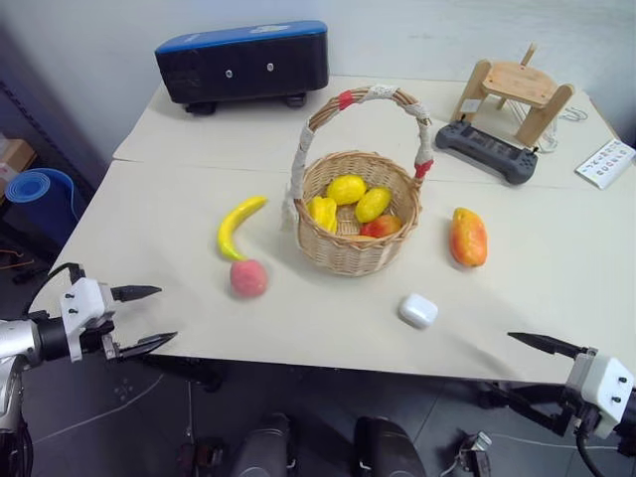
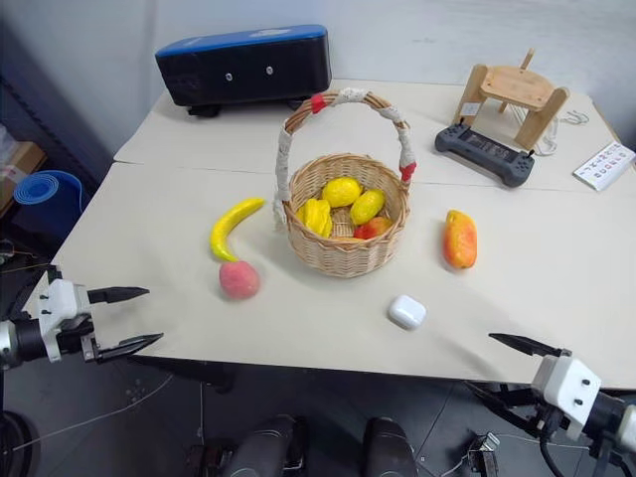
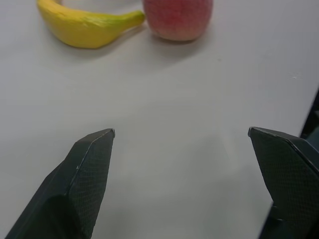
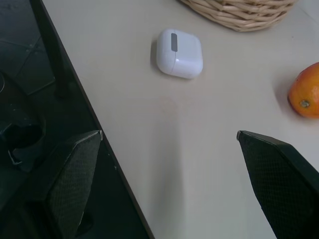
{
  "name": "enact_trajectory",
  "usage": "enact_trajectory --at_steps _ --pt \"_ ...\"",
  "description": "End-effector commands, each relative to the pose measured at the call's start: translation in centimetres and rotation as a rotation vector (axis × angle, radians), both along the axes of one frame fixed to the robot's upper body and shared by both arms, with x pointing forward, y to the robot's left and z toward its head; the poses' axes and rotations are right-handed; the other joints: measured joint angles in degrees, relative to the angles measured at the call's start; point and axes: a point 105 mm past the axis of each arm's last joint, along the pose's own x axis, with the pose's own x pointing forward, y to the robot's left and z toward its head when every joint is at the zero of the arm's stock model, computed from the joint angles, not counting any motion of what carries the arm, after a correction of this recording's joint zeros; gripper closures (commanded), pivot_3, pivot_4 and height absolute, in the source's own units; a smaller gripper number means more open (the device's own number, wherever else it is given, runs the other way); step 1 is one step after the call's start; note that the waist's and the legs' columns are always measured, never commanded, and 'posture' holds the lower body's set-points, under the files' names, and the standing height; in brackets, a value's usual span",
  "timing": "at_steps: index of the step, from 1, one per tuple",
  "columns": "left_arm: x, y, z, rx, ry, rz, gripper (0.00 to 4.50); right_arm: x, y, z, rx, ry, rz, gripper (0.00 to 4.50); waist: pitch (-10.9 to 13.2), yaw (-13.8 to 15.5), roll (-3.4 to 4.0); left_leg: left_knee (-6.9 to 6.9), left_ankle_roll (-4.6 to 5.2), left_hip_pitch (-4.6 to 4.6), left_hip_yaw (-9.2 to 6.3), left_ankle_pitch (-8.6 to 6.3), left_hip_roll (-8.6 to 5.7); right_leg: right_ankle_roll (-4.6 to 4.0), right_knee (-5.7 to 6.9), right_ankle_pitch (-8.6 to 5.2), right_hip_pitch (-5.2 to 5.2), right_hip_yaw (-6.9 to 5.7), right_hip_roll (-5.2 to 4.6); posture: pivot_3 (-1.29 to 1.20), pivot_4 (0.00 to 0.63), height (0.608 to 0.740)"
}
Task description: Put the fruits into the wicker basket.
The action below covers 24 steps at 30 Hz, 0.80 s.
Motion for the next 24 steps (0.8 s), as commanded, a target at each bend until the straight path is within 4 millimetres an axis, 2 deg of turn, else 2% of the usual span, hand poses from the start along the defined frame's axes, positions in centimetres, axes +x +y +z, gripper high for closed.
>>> enact_trajectory --at_steps 1,6,8,12,16,18,20,24 --pt "0.4 0.4 0.9 0.021 -0.021 -0.001 0.0 -0.2 -1.2 1.2 -0.03 -0.03 -0.027 0.02 0.0 0.07 0.0 0.0 0.02 0.01 0.04 -0.01 0.0 0.0 0.0 0.0 0.0 0.01 -0.01 0.0 0.15 0.74" --pt "0.4 -0.3 1.6 -0.061 0.06 -0.017 0.0 -0.9 -1.1 0.7 -0.013 -0.019 -0.055 0.02 0.0 0.0 -0.01 -0.01 -0.01 0.1 0.11 -0.07 0.05 0.0 0.03 0.0 -0.01 0.02 -0.01 0.0 0.15 0.74" --pt "0.0 -1.5 2.1 -0.12 0.147 -0.062 0.0 -1.2 -0.7 0.5 -0.004 -0.014 -0.053 0.02 0.0 0.03 -0.01 -0.02 0.0 0.19 0.2 -0.1 0.09 0.0 0.13 0.0 -0.01 0.03 -0.02 0.0 0.15 0.74" --pt "-0.8 -4.9 3.6 -0.162 0.187 -0.208 0.0 -0.6 -0.5 1.8 0.066 -0.045 -0.106 0.02 0.0 -0.05 -0.01 0.0 -0.04 0.27 0.29 -0.16 0.12 -0.01 0.17 0.0 0.01 0.2 -0.1 0.0 0.15 0.74" --pt "-1.7 -10.3 6.2 -0.235 0.12 -0.423 0.0 0.4 3.5 3.5 0.17 0.034 0.017 0.02 0.0 -0.06 0.01 0.01 -0.15 0.46 0.39 -0.27 0.24 -0.15 0.1 -0.08 0.06 0.37 -0.15 0.0 0.15 0.74" --pt "-2.2 -12.8 6.9 -0.28 0.105 -0.493 0.0 1.7 5.3 4.0 0.211 0.051 0.048 0.02 -0.02 -0.12 -0.03 0.02 -0.15 0.5 0.42 -0.27 0.29 -0.19 0.09 -0.1 0.15 0.44 -0.13 0.0 0.15 0.74" --pt "-2.9 -14.0 6.5 -0.248 0.111 -0.543 0.0 3.3 6.4 4.0 0.205 0.044 0.048 0.02 -0.04 -0.54 -0.07 0.03 -0.2 0.57 0.45 -0.29 0.34 -0.23 0.13 -0.1 0.2 0.43 -0.07 0.0 0.15 0.74" --pt "-2.5 -14.5 6.3 -0.246 0.095 -0.538 0.0 6.4 8.0 2.7 0.169 0.063 0.005 0.02 -0.04 -0.59 -0.06 0.06 -0.24 0.57 0.58 -0.29 0.37 -0.52 0.35 -0.27 0.05 0.28 0.08 0.0 0.15 0.74"
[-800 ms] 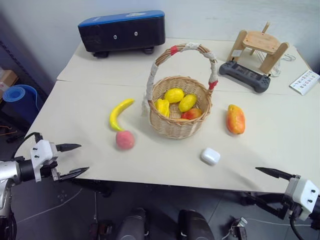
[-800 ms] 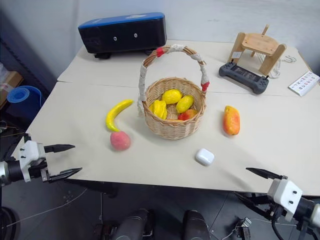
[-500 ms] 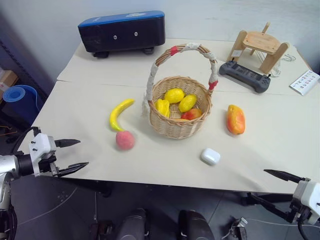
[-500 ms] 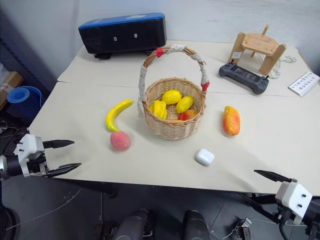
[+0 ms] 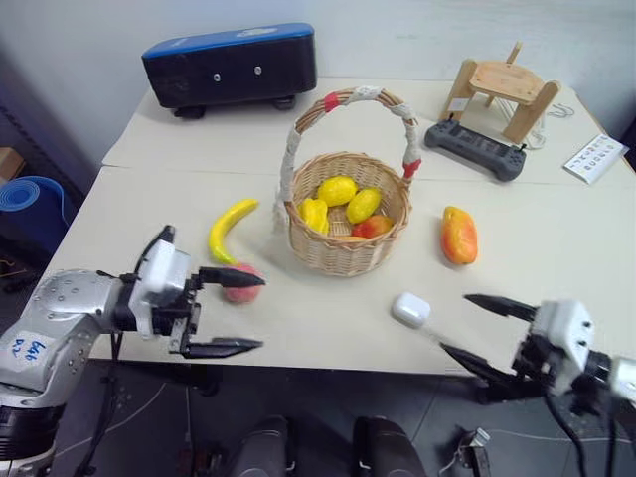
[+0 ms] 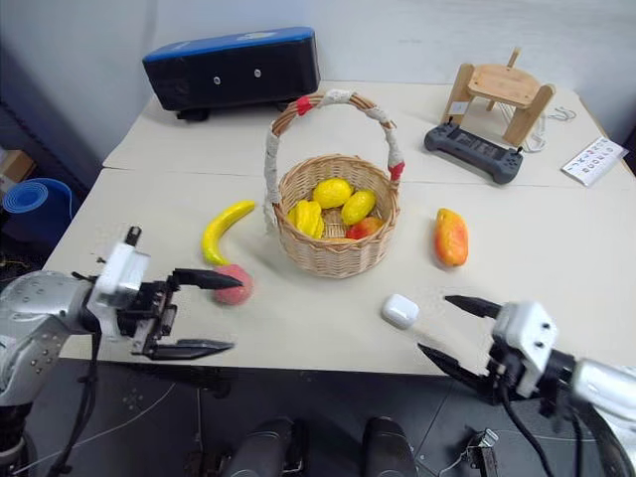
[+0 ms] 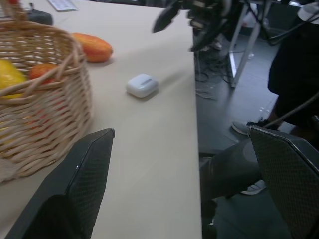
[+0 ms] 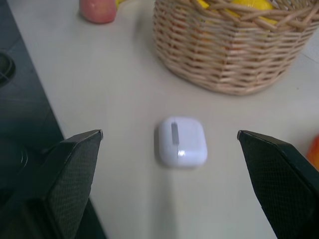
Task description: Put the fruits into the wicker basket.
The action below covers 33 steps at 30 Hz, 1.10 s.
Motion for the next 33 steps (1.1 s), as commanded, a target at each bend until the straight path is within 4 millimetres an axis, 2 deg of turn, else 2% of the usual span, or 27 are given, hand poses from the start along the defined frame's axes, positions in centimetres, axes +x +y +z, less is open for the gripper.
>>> enact_trajectory --at_steps 1,4,9,12,16,17,19,21,22,25,28,30,33 --pt "0.2 -0.4 0.2 -0.003 -0.032 0.006 0.0 2.1 1.4 -1.5 -0.042 0.031 -0.025 0.02 0.0 0.0 0.0 0.02 -0.01 -0.02 0.02 0.0 0.0 -0.05 0.01 -0.03 -0.04 -0.05 0.05 0.0 0.15 0.74" --pt "0.5 -0.6 0.2 -0.001 -0.039 0.01 0.0 3.2 2.3 -3.2 -0.095 0.05 0.042 0.02 0.0 0.15 0.0 0.08 0.01 -0.06 0.09 0.01 -0.02 -0.09 -0.01 -0.06 -0.05 -0.06 0.12 0.0 0.15 0.74" --pt "0.4 -0.9 0.1 0.0 -0.031 -0.009 0.0 5.2 2.0 -5.1 -0.094 0.085 0.013 0.02 0.0 0.59 -0.01 0.17 0.1 -0.12 0.1 0.04 -0.05 -0.08 -0.01 -0.06 -0.03 -0.08 0.09 0.0 0.15 0.74" --pt "0.4 -1.0 0.0 0.007 -0.033 -0.018 0.0 5.6 2.2 -5.5 -0.093 0.098 0.032 0.66 0.0 0.42 -0.01 0.19 0.1 -0.08 0.11 0.05 -0.02 -0.08 0.01 -0.06 -0.01 -0.09 0.1 0.0 0.15 0.74" --pt "0.4 -1.3 0.0 0.004 -0.03 -0.038 0.0 5.5 2.0 -5.0 -0.071 0.074 0.049 2.04 0.0 0.42 -0.01 0.2 0.1 -0.08 0.11 0.05 -0.01 -0.08 0.05 -0.06 -0.01 -0.09 0.11 0.0 0.15 0.74" --pt "0.3 -1.4 0.0 0.005 -0.008 -0.048 0.0 5.4 1.6 -4.6 -0.07 0.056 0.041 2.17 0.0 0.49 -0.01 0.2 0.1 -0.07 0.12 0.05 -0.02 -0.08 0.05 -0.06 -0.01 -0.08 0.1 0.0 0.15 0.74" --pt "0.2 -1.5 -0.2 0.004 0.017 -0.058 0.0 5.2 0.7 -3.8 -0.058 0.027 0.034 2.16 0.0 0.66 -0.01 0.21 0.1 -0.08 0.12 0.05 -0.04 -0.08 0.05 -0.06 0.0 -0.09 0.09 0.0 0.15 0.74" --pt "0.2 -1.6 0.0 -0.007 0.014 -0.046 0.0 4.7 -1.8 -1.5 0.029 -0.01 -0.056 2.16 0.0 0.85 -0.01 0.21 0.11 -0.12 0.08 0.05 -0.05 -0.08 0.04 -0.06 -0.01 -0.1 0.08 0.0 0.15 0.74" --pt "0.4 -1.7 0.4 -0.022 0.005 -0.03 0.0 3.8 -3.9 -0.6 0.059 -0.002 -0.113 2.16 0.01 1.0 0.01 0.21 0.12 -0.13 0.08 0.04 -0.05 -0.08 0.04 -0.06 -0.01 -0.11 0.07 0.0 0.15 0.74" --pt "1.1 -1.4 1.1 -0.068 -0.02 0.022 0.0 1.3 -9.0 0.3 0.036 0.025 -0.25 2.16 0.03 1.29 0.05 0.22 0.21 -0.17 0.05 0.04 -0.11 -0.06 0.0 -0.05 0.03 -0.15 0.02 0.0 0.15 0.74" --pt "1.7 -1.5 1.4 -0.096 -0.045 0.048 0.0 0.9 -14.7 1.5 0.058 -0.053 -0.475 2.16 -0.01 0.62 -0.03 0.17 0.22 0.03 0.04 0.03 -0.02 -0.06 -0.26 -0.05 0.37 -0.22 0.1 0.0 0.15 0.74" --pt "1.9 -2.0 1.5 -0.119 -0.052 0.053 0.0 1.4 -18.1 0.9 0.021 -0.092 -0.62 2.16 -0.01 -0.01 -0.03 0.14 0.22 0.26 0.09 0.01 -0.01 -0.06 -0.55 -0.04 0.57 -0.18 0.1 0.0 0.15 0.74" --pt "2.2 -2.5 1.4 -0.125 -0.062 0.049 0.0 2.4 -20.9 -0.7 -0.06 -0.085 -0.741 2.16 -0.02 -0.73 0.0 0.03 0.18 0.41 0.1 -0.02 -0.01 -0.06 -0.58 -0.05 0.66 -0.14 0.06 0.0 0.15 0.74"
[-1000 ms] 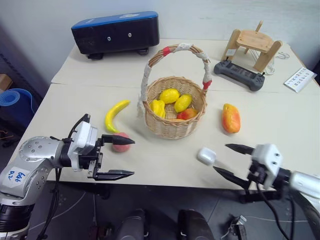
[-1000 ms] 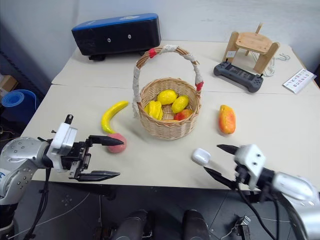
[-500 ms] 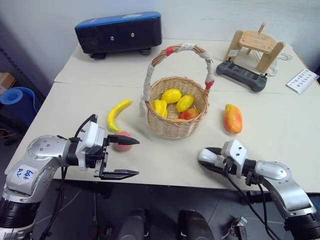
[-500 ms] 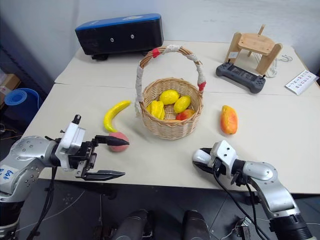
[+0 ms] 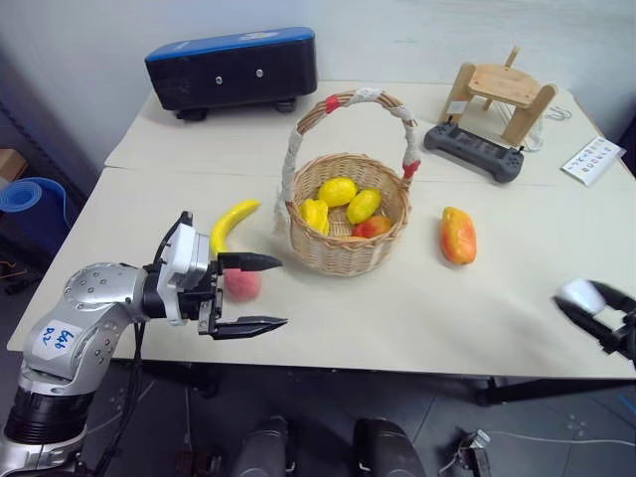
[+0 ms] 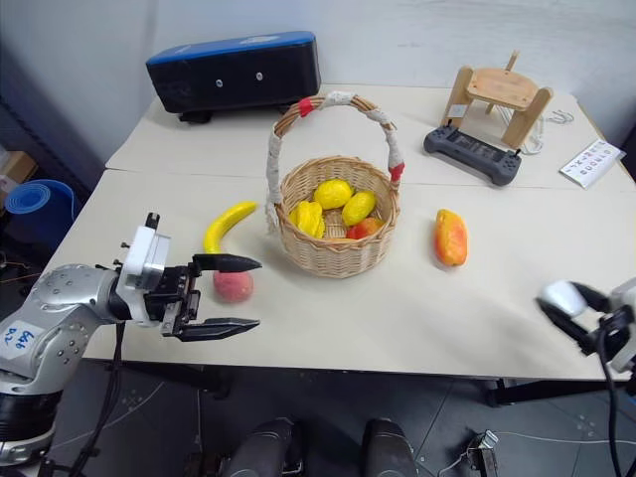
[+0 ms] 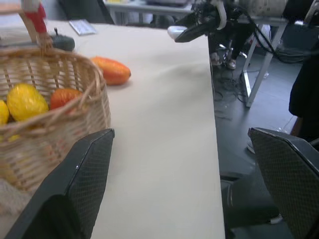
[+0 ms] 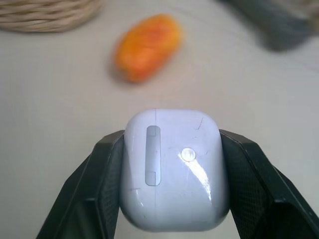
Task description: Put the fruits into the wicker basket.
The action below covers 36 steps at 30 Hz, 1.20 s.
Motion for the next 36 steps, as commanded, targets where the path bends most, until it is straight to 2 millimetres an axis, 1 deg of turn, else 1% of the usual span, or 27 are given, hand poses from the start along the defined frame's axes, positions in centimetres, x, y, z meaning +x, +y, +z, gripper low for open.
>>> enact_trajectory --at_steps 1,3,5,7,8,9,12,13,16,17,18,19,20,21,22,23,24,25,27,28,29,30,31,32,33,35,36 --pt "0.2 -0.4 0.5 -0.005 -0.042 -0.013 0.0 1.0 -3.2 -1.2 -0.115 0.023 -0.129 2.16 0.01 -0.42 0.03 -0.01 -0.01 0.0 -0.01 0.01 0.0 -0.01 0.03 0.0 -0.01 0.0 0.01 0.0 0.15 0.74" --pt "0.3 -0.4 0.5 0.003 -0.04 -0.039 0.0 2.3 -4.4 -1.6 -0.125 0.025 -0.2 2.16 0.05 -0.7 0.12 -0.01 -0.02 -0.04 0.03 0.03 0.0 -0.01 0.13 0.0 -0.05 -0.02 0.03 0.0 0.15 0.74" --pt "0.8 0.1 0.4 0.033 -0.048 -0.047 0.0 3.4 -5.1 -1.9 -0.065 0.015 -0.248 2.16 0.07 -0.88 0.19 0.01 -0.03 -0.06 0.06 0.07 0.01 -0.01 0.13 -0.01 -0.07 -0.03 0.07 0.0 0.15 0.74" --pt "1.5 0.3 0.8 0.036 -0.066 -0.043 0.0 4.1 -5.2 -2.4 -0.017 0.029 -0.263 2.16 0.09 -0.89 0.25 0.04 -0.04 -0.06 0.05 0.1 0.03 -0.01 0.14 -0.01 -0.06 -0.04 0.11 0.0 0.15 0.74" --pt "1.8 0.4 1.0 0.049 -0.082 -0.04 0.0 4.2 -5.5 -2.8 -0.001 0.048 -0.286 1.4 0.09 -0.86 0.25 0.05 -0.04 -0.09 0.03 0.12 0.04 -0.01 0.14 -0.01 -0.06 -0.06 0.13 0.0 0.15 0.74" --pt "2.2 0.6 0.9 0.078 -0.102 -0.035 0.0 4.2 -5.6 -3.1 0.022 0.06 -0.298 1.16 0.09 -0.7 0.25 0.06 -0.04 -0.09 0.02 0.12 0.04 -0.01 0.13 -0.01 -0.05 -0.07 0.13 0.0 0.15 0.74" --pt "3.2 1.7 1.3 0.116 -0.136 -0.007 0.0 4.2 -5.1 -2.6 0.021 0.024 -0.268 0.1 0.09 -0.21 0.26 0.09 -0.03 -0.19 -0.05 0.12 0.01 -0.01 0.09 0.0 -0.06 -0.12 0.11 0.0 0.15 0.74" --pt "3.2 2.0 1.3 0.115 -0.133 -0.007 0.0 4.0 -4.9 -2.3 0.014 0.005 -0.247 0.03 0.09 -0.21 0.25 0.07 -0.02 -0.21 -0.06 0.11 0.01 0.0 0.06 0.0 -0.05 -0.12 0.09 0.0 0.15 0.74" --pt "2.7 2.6 0.9 0.128 -0.109 -0.004 0.0 3.2 -4.1 0.4 0.08 -0.113 -0.192 0.03 0.1 -0.33 0.27 0.04 0.0 -0.26 -0.09 0.09 0.0 0.01 0.01 0.0 -0.06 -0.12 0.05 0.0 0.15 0.74" --pt "2.6 3.0 0.9 0.128 -0.095 0.015 0.0 2.9 -3.2 1.3 0.069 -0.14 -0.142 0.03 0.12 -0.35 0.3 0.02 0.01 -0.25 -0.08 0.09 0.01 0.01 0.0 0.0 -0.05 -0.12 0.05 0.0 0.15 0.74" --pt "2.6 3.5 0.8 0.125 -0.085 0.037 0.0 2.7 -2.1 1.9 0.056 -0.15 -0.089 0.03 0.14 -0.37 0.34 0.01 0.0 -0.25 -0.08 0.09 0.01 0.02 0.0 0.01 -0.06 -0.12 0.04 0.0 0.15 0.74" --pt "2.6 4.6 0.8 0.12 -0.069 0.087 0.0 2.3 -0.2 2.9 0.025 -0.194 -0.006 0.03 0.14 -0.56 0.35 0.01 0.0 -0.24 -0.09 0.09 0.03 0.02 0.01 0.0 -0.07 -0.1 0.02 0.0 0.15 0.74" --pt "2.6 5.4 0.7 0.116 -0.058 0.121 0.0 1.9 1.1 3.6 0.007 -0.223 0.048 0.03 0.15 -0.68 0.36 -0.01 -0.05 -0.2 -0.06 0.06 0.14 0.01 0.0 0.0 -0.07 -0.08 -0.03 0.0 0.15 0.74" --pt "2.7 6.7 0.5 0.109 -0.042 0.182 0.0 1.4 3.3 4.2 0.087 -0.213 0.145 0.03 0.15 -0.83 0.35 -0.03 -0.1 -0.21 -0.07 0.04 0.23 0.0 -0.02 0.0 -0.08 -0.09 -0.02 0.0 0.15 0.74" --pt "2.7 8.7 0.3 0.081 -0.021 0.285 0.0 0.9 6.3 4.6 0.123 -0.208 0.255 0.03 0.15 -0.98 0.36 -0.01 -0.2 -0.16 -0.07 -0.01 0.31 -0.03 0.01 -0.02 -0.06 -0.09 0.02 0.0 0.15 0.74" --pt "2.7 10.1 0.2 0.061 -0.008 0.354 0.0 0.5 8.4 4.7 0.153 -0.194 0.325 0.03 0.16 -1.21 0.38 -0.06 -0.2 -0.15 -0.06 -0.02 0.34 -0.04 0.03 -0.02 -0.1 -0.06 0.01 0.0 0.15 0.74" --pt "2.4 11.7 0.0 0.038 -0.004 0.424 0.0 -0.3 10.7 4.5 0.145 -0.179 0.414 0.03 0.16 -1.31 0.38 -0.08 -0.25 -0.13 -0.1 -0.04 0.4 -0.06 0.09 -0.03 -0.1 0.05 -0.04 0.0 0.15 0.74" --pt "2.0 13.2 -0.4 0.038 0.011 0.489 0.0 -1.1 12.7 4.0 0.092 -0.168 0.502 0.03 0.16 -1.38 0.38 -0.07 -0.29 -0.13 -0.1 -0.09 0.45 -0.09 0.1 -0.04 -0.13 0.03 -0.06 0.0 0.15 0.74" --pt "1.3 16.8 -1.8 0.055 0.044 0.644 0.0 -2.3 15.8 3.0 -0.001 -0.187 0.647 0.03 0.13 -1.34 0.33 -0.07 -0.32 -0.14 -0.11 -0.23 0.45 -0.11 0.14 -0.06 -0.18 0.01 -0.06 0.0 0.15 0.74" --pt "0.9 18.6 -2.5 0.057 0.07 0.723 0.0 -2.5 17.2 2.7 -0.024 -0.219 0.693 0.03 0.12 -1.31 0.31 -0.08 -0.32 -0.14 -0.1 -0.28 0.46 -0.11 0.12 -0.06 -0.19 0.0 -0.06 0.0 0.15 0.74" --pt "0.4 20.1 -3.1 0.048 0.106 0.793 0.0 -2.6 18.4 2.5 -0.034 -0.26 0.724 0.03 0.08 -1.29 0.22 -0.06 -0.31 -0.14 -0.07 -0.32 0.44 -0.11 0.14 -0.06 -0.22 -0.02 -0.06 0.0 0.15 0.74" --pt "-0.3 21.1 -3.8 0.041 0.162 0.831 0.0 -2.6 19.7 2.5 -0.032 -0.296 0.754 0.03 0.05 -1.3 0.15 -0.06 -0.3 -0.16 -0.02 -0.33 0.42 -0.1 0.13 -0.06 -0.27 -0.07 -0.07 0.0 0.15 0.74" --pt "-0.8 21.6 -4.2 0.034 0.199 0.848 0.0 -2.6 20.5 2.5 -0.029 -0.318 0.769 0.03 0.03 -1.32 0.1 -0.05 -0.29 -0.19 0.01 -0.35 0.42 -0.1 0.13 -0.06 -0.32 -0.09 -0.07 0.0 0.15 0.74" --pt "-1.3 22.3 -5.0 0.054 0.244 0.875 0.0 -2.4 21.2 2.8 -0.008 -0.356 0.764 0.03 0.03 -1.38 0.1 -0.05 -0.28 -0.21 0.06 -0.36 0.41 -0.1 0.16 -0.06 -0.38 -0.1 -0.1 0.0 0.15 0.74" --pt "-1.6 23.5 -5.5 0.048 0.285 0.941 0.0 -2.1 21.9 3.3 0.073 -0.374 0.747 0.03 0.03 -1.22 0.09 -0.04 -0.28 -0.22 0.12 -0.38 0.38 -0.1 0.21 -0.06 -0.44 -0.08 -0.13 0.0 0.15 0.74" --pt "-1.8 25.1 -5.8 0.026 0.316 1.032 0.0 -2.1 23.2 3.5 0.099 -0.404 0.752 0.03 0.01 -0.49 0.03 0.01 -0.34 -0.25 0.08 -0.42 0.29 -0.1 0.52 -0.05 -0.62 -0.01 -0.26 0.0 0.15 0.74" --pt "-1.8 25.2 -5.7 -0.003 0.344 1.045 0.0 -2.0 23.6 3.5 0.114 -0.408 0.74 0.03 -0.04 -0.2 -0.04 0.06 -0.43 -0.26 0.09 -0.47 0.29 -0.1 0.55 -0.05 -0.76 0.06 -0.3 0.0 0.15 0.74"
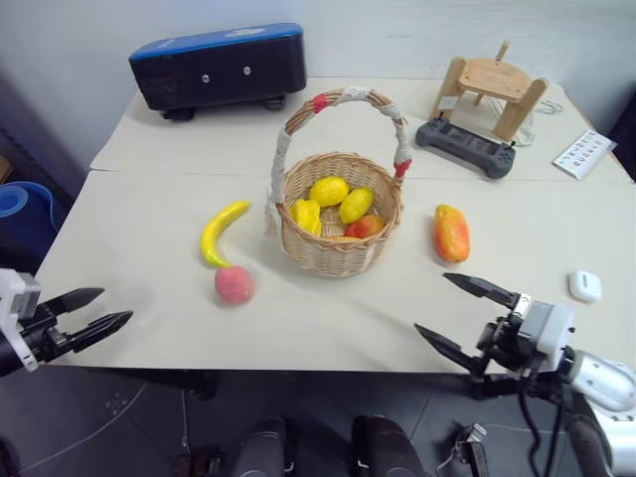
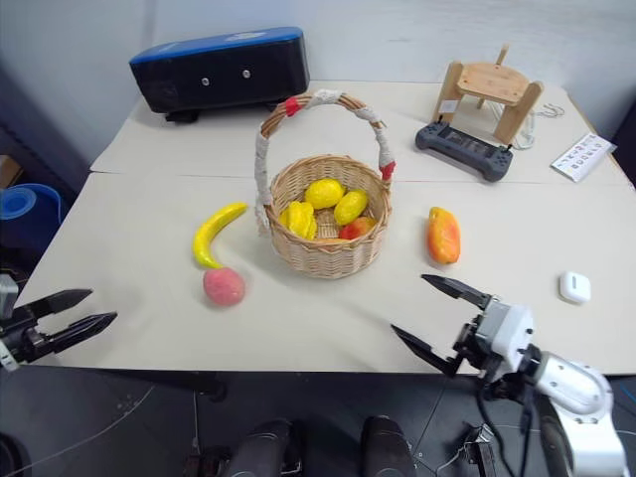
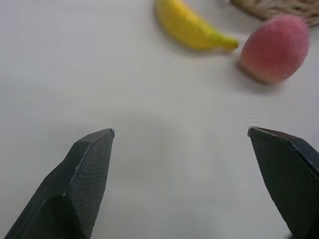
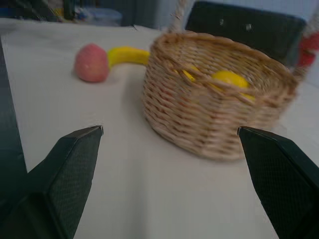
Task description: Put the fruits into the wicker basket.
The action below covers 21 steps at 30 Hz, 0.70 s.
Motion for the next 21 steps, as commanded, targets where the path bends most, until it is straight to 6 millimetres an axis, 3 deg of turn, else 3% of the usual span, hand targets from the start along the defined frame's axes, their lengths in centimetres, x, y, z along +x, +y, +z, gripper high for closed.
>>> enact_trajectory --at_steps 1,3,4,8,10,14,16,21 --pt "-0.2 1.6 1.3 -0.043 0.003 0.098 0.0 -0.4 1.5 1.0 0.038 -0.051 -0.012 0.03 -0.08 0.46 -0.14 0.0 -0.21 0.0 -0.06 -0.11 0.01 0.0 0.08 0.0 -0.06 0.05 -0.01 0.0 0.15 0.74" --pt "0.2 0.9 1.7 -0.053 0.026 0.095 0.0 -0.7 2.0 0.9 0.017 -0.069 -0.009 0.03 -0.16 0.7 -0.27 -0.02 -0.31 0.0 -0.19 -0.15 0.06 -0.01 0.18 0.0 -0.08 0.03 0.01 0.0 0.15 0.74" --pt "1.3 0.3 2.7 -0.076 0.022 0.104 0.0 -0.8 2.0 1.0 0.013 -0.074 -0.018 0.03 -0.17 0.81 -0.29 -0.02 -0.33 0.0 -0.19 -0.16 0.07 -0.01 0.22 0.0 -0.07 0.03 0.01 0.0 0.15 0.74" --pt "4.6 -3.7 6.8 -0.204 0.08 0.001 0.0 -1.3 1.6 2.3 -0.012 -0.093 -0.034 0.03 -0.29 1.64 -0.62 0.07 -0.37 -0.06 -0.23 -0.1 0.07 -0.03 0.26 -0.01 -0.06 0.02 0.08 0.0 0.15 0.74" --pt "6.4 -5.8 7.7 -0.158 0.129 -0.064 0.0 -1.5 1.5 3.1 -0.023 -0.105 -0.035 0.03 -0.34 1.53 -0.7 0.07 -0.37 -0.05 -0.2 -0.09 0.04 -0.03 0.34 -0.01 -0.05 0.02 0.11 0.0 0.15 0.74" --pt "11.4 -9.4 7.6 -0.007 0.155 -0.098 0.0 -1.8 1.4 3.3 -0.059 -0.088 -0.03 0.03 -0.37 1.65 -0.62 -0.06 0.01 0.03 0.06 0.13 -0.08 -0.02 0.43 -0.01 -0.07 -0.16 0.43 0.0 0.15 0.74" --pt "13.0 -10.9 6.6 0.038 0.216 -0.114 0.0 -1.4 1.1 3.6 -0.047 -0.092 -0.058 0.03 -0.37 1.56 -0.65 -0.04 0.07 -0.01 0.11 0.17 -0.1 -0.02 0.41 -0.01 -0.08 -0.16 0.52 0.0 0.15 0.74" --pt "16.6 -12.6 5.5 0.099 0.253 -0.077 0.0 -0.6 0.9 4.7 0.023 -0.094 -0.104 0.03 -0.33 0.94 -0.73 0.14 0.12 -0.13 0.36 0.19 0.11 -0.02 0.33 -0.01 -0.21 -0.07 0.76 0.0 0.15 0.74"
